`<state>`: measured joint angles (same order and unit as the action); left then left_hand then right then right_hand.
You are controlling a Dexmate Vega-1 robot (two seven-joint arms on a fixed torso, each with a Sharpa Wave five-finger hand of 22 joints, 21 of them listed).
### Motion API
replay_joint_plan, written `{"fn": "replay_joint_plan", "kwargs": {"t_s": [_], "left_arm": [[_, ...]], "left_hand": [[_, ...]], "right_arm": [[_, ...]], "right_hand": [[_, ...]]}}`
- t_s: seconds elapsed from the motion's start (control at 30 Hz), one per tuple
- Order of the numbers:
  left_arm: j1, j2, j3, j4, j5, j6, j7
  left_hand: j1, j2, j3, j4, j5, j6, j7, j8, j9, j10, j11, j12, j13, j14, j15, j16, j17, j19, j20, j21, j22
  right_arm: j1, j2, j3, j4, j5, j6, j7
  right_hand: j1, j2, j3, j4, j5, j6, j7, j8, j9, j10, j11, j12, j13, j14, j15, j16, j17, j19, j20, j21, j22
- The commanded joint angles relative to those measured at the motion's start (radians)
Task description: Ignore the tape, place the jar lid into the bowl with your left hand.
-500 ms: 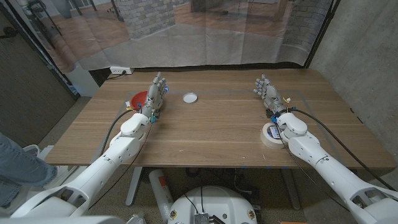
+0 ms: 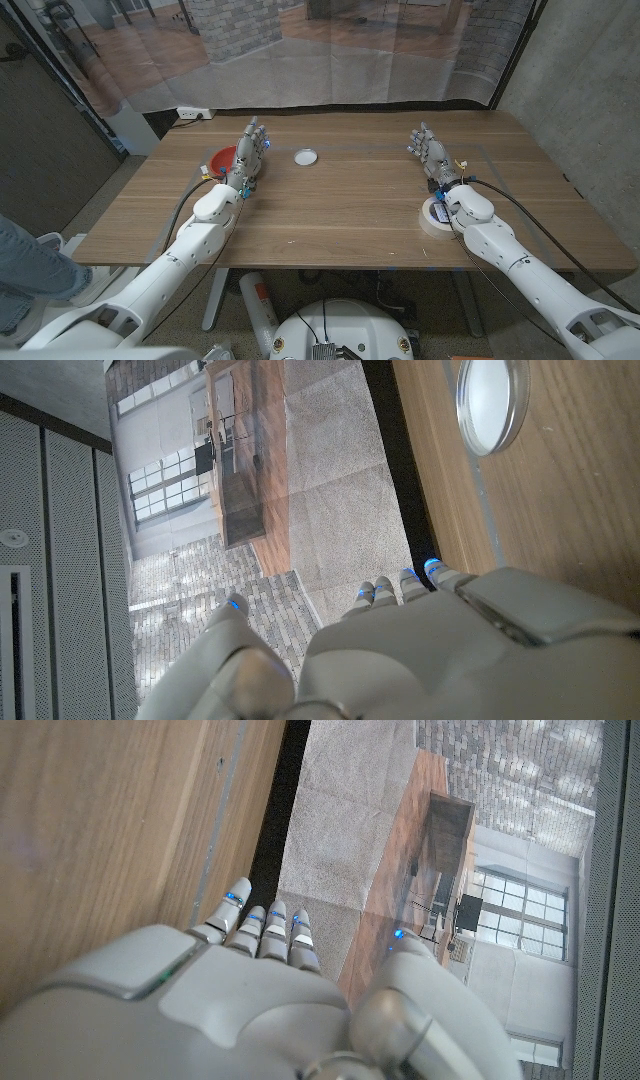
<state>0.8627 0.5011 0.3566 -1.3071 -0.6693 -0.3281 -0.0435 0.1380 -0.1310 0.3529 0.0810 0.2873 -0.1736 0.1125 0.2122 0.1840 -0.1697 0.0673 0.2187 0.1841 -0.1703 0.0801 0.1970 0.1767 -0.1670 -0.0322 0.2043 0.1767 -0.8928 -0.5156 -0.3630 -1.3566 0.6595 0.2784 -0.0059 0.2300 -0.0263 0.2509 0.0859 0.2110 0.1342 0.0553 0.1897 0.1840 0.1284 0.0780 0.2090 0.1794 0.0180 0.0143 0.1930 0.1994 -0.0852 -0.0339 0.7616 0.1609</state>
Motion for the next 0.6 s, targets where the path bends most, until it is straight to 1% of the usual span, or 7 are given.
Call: {"fn": "replay_joint_plan", "kwargs": {"t_s": [0.03,0.27,0.6], "left_arm": [[-0.004,-0.001,0.007,0.0,0.031,-0.017,0.021],[-0.019,-0.005,0.013,0.005,0.054,-0.028,0.033],[-0.034,0.0,0.02,0.008,0.078,-0.032,0.036]], "left_hand": [[0.022,0.013,0.004,-0.011,0.012,0.008,0.016,0.012,0.002,0.007,0.011,0.011,0.001,-0.005,0.005,0.008,0.001,-0.068,-0.035,0.004,0.002],[0.032,0.022,0.007,-0.014,0.014,0.014,0.013,0.011,0.002,0.013,0.002,0.01,0.001,0.002,-0.001,0.006,0.001,-0.057,-0.034,0.007,0.002],[0.041,0.031,0.01,-0.017,0.016,0.018,0.009,0.01,0.002,0.015,0.0,0.008,0.001,0.004,-0.004,0.004,0.001,-0.055,-0.028,0.006,0.002]], "right_arm": [[-0.014,0.001,0.004,-0.011,0.005,0.01,0.0],[-0.014,0.001,0.004,-0.017,0.005,0.009,-0.002],[-0.012,-0.006,0.006,-0.031,0.001,0.003,-0.007]], "right_hand": [[0.006,0.004,0.002,-0.003,0.006,0.01,-0.003,0.006,0.003,0.009,0.001,0.009,0.002,0.011,0.006,0.004,-0.002,0.007,-0.032,-0.005,0.005],[0.007,0.005,0.002,-0.004,0.006,0.012,-0.003,0.006,0.003,0.012,0.003,0.009,0.003,0.012,0.005,0.004,-0.003,0.009,-0.031,-0.01,0.005],[0.007,0.007,0.002,-0.006,0.005,0.016,-0.005,0.007,0.003,0.015,0.002,0.01,0.003,0.015,0.003,0.005,-0.006,0.016,-0.031,-0.016,0.006]]}}
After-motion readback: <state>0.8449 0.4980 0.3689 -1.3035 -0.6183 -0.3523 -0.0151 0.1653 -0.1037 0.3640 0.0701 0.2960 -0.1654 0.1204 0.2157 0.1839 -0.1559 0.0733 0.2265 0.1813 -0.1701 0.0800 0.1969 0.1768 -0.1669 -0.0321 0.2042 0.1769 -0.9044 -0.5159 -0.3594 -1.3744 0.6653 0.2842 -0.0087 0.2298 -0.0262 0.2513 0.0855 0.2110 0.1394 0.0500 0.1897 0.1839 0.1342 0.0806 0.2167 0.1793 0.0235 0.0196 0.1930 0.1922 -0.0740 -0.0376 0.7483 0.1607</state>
